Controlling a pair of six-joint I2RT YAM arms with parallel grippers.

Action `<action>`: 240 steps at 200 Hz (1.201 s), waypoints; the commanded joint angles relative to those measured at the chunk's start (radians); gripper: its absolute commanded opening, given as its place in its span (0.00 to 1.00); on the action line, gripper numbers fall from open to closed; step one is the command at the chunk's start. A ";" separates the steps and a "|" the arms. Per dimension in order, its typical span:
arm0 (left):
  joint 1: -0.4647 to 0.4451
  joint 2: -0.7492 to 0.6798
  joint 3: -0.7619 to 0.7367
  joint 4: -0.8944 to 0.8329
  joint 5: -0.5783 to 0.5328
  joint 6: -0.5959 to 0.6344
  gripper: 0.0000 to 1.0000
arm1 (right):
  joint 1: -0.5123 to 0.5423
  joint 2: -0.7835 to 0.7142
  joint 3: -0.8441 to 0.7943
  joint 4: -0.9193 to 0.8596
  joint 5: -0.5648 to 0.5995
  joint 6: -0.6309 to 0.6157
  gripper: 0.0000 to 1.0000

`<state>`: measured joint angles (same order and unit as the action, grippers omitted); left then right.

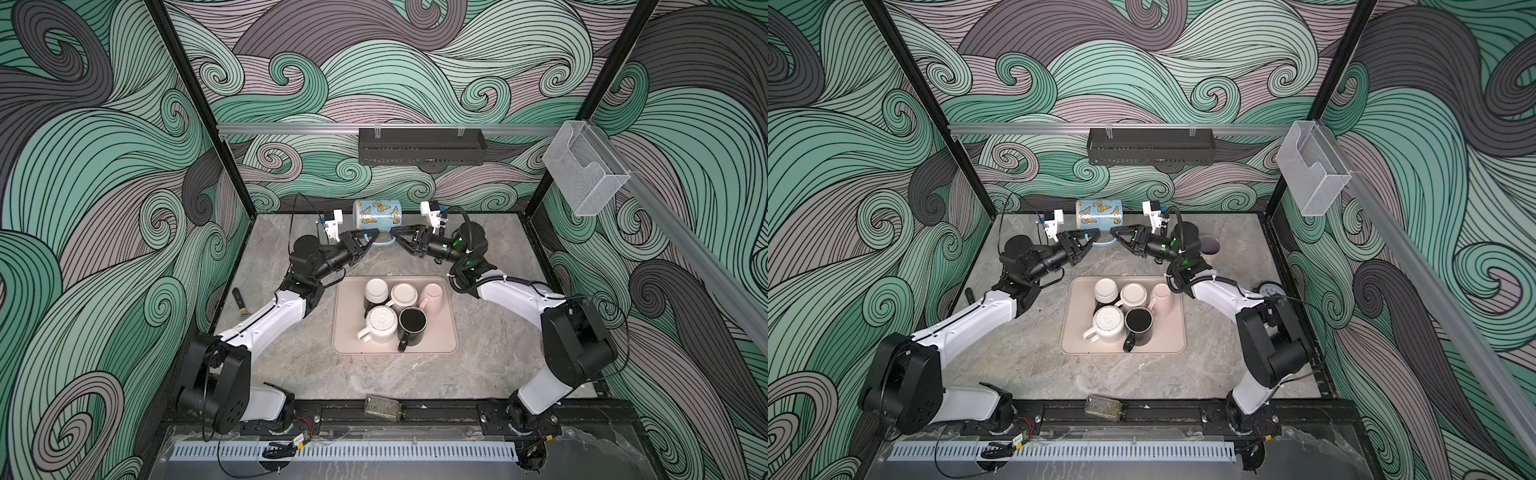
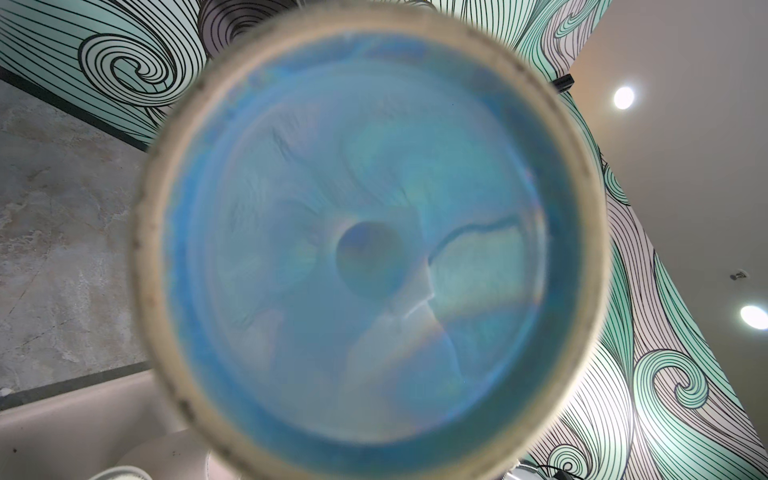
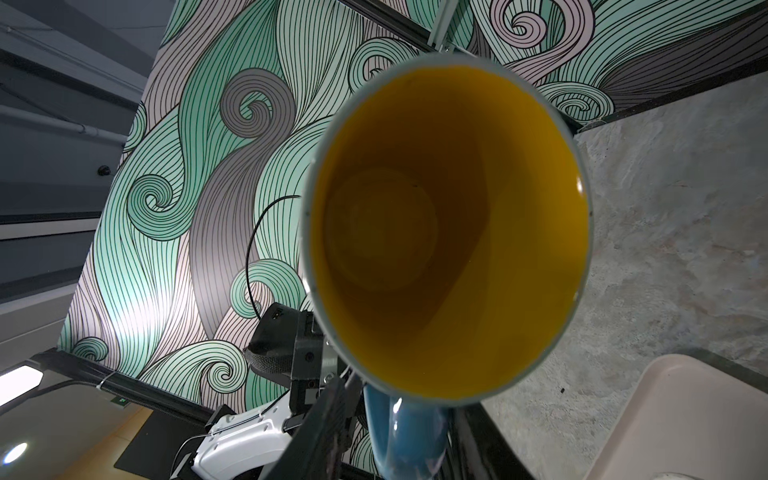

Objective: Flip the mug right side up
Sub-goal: 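Grasp the blue mug's rim with the right gripper beside the left gripper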

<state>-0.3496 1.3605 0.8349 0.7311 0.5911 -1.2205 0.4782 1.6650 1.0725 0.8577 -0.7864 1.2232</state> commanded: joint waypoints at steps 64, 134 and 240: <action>-0.008 0.008 0.050 0.153 0.055 0.040 0.00 | 0.008 0.058 0.056 0.110 0.004 0.110 0.37; -0.032 0.020 0.065 0.097 0.060 0.083 0.00 | 0.016 0.094 0.077 0.102 0.020 0.120 0.33; -0.024 -0.026 0.130 -0.427 -0.064 0.316 0.51 | 0.009 0.077 0.078 0.049 0.053 0.070 0.00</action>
<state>-0.3653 1.3945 0.8753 0.5991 0.5858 -1.1019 0.4950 1.7676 1.1145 0.8997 -0.7818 1.3308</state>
